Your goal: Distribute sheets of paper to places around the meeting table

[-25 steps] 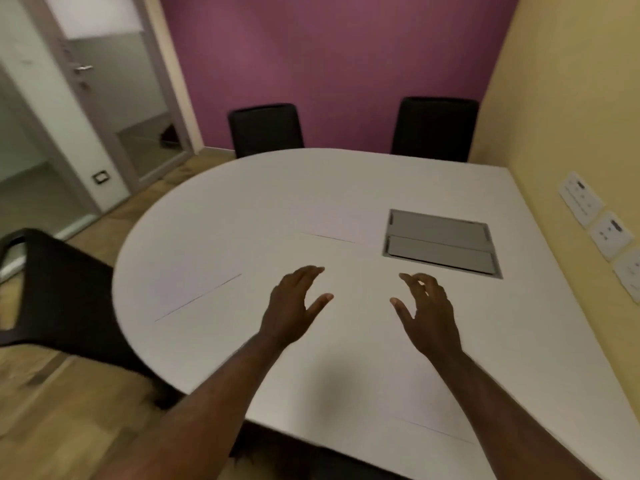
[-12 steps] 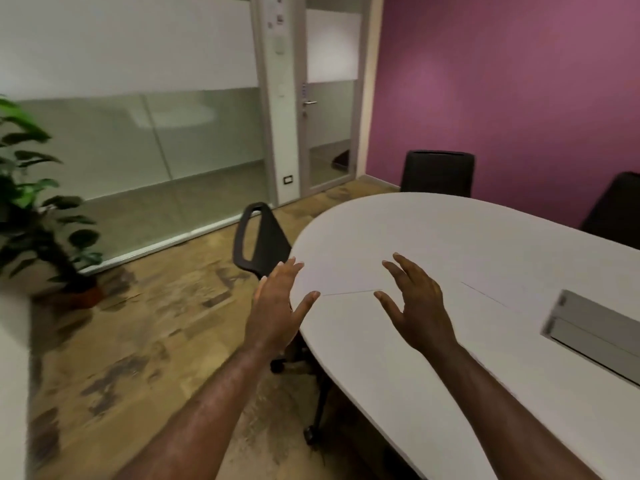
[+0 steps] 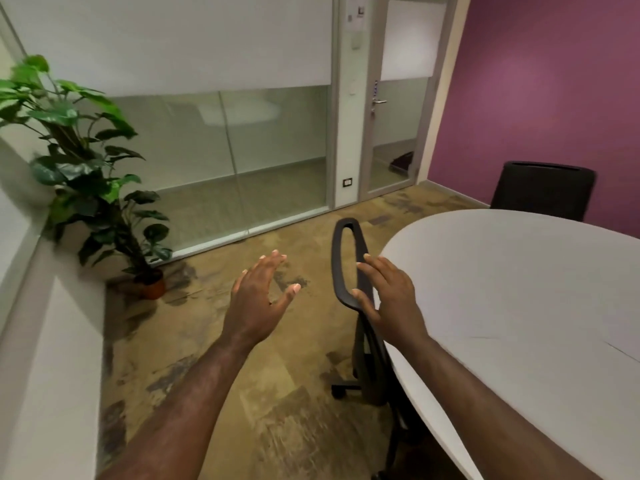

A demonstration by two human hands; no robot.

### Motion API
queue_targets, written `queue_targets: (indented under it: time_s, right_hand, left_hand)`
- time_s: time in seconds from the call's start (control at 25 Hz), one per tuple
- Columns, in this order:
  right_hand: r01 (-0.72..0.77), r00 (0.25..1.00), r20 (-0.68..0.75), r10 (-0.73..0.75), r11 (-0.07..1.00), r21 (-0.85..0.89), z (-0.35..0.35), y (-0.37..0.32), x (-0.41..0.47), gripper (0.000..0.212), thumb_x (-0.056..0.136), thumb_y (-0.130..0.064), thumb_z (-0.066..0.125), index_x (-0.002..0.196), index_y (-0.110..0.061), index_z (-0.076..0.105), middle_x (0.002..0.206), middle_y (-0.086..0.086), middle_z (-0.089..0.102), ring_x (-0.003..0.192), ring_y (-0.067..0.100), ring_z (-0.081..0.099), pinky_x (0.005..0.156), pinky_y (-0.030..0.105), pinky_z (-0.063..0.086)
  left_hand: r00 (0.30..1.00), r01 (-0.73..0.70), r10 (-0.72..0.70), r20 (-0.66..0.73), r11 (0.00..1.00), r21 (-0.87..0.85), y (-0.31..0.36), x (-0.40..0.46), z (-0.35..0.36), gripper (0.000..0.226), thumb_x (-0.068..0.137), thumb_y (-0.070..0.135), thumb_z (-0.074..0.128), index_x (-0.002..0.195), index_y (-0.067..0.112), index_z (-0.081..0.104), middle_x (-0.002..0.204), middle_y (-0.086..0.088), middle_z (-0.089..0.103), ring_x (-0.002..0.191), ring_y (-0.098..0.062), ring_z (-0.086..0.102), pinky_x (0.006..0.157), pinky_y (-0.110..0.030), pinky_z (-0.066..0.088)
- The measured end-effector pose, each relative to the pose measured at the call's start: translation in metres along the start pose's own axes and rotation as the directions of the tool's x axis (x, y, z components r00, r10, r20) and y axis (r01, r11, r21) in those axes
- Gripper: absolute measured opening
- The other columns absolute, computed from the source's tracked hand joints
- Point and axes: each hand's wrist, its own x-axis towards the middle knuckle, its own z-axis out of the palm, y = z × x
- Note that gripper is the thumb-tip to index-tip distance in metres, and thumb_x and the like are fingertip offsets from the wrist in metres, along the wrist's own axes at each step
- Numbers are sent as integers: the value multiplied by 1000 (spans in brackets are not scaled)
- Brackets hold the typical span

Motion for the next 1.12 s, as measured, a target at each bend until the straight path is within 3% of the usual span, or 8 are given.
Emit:
queue_targets:
  time_s: [0.28, 0.68, 0.88, 1.12]
  right_hand:
    - [-35, 997, -68, 34, 999, -9, 89, 11, 116, 44, 93, -37, 56, 135, -23, 50, 147, 1, 48, 142, 20, 34, 112, 47, 31]
    - [30, 996, -85, -26, 999, 40, 229, 74, 337, 37, 94, -30, 57, 129, -19, 54, 139, 0, 56, 139, 20, 39, 113, 46, 27]
    - [7, 997, -73, -6, 1000, 8, 277, 114, 426, 40, 94, -32, 56, 132, -20, 51, 141, -1, 54, 138, 18, 40, 114, 45, 27]
    - [-134, 988, -91, 126, 987, -88, 341, 178, 516, 42, 94, -33, 56, 134, -19, 49, 142, 0, 53, 137, 19, 42, 114, 46, 28]
  left_hand:
    - [1000, 12, -13, 16, 998, 56, -113, 96, 1, 61, 87, 49, 60, 141, 29, 41, 153, 6, 39, 144, -14, 29, 116, -46, 21]
    - [999, -10, 3, 37, 981, 196, -245, 313, 38, 71, 80, 64, 58, 141, 29, 42, 154, 5, 35, 142, -15, 32, 113, -51, 24]
    - [997, -59, 47, 64, 981, 185, -296, 417, 74, 73, 80, 67, 54, 139, 27, 44, 152, 4, 40, 142, -16, 32, 114, -49, 23]
    - [975, -190, 179, 129, 979, 75, -357, 567, 152, 71, 78, 70, 51, 136, 29, 44, 146, 6, 46, 141, -17, 35, 113, -51, 26]
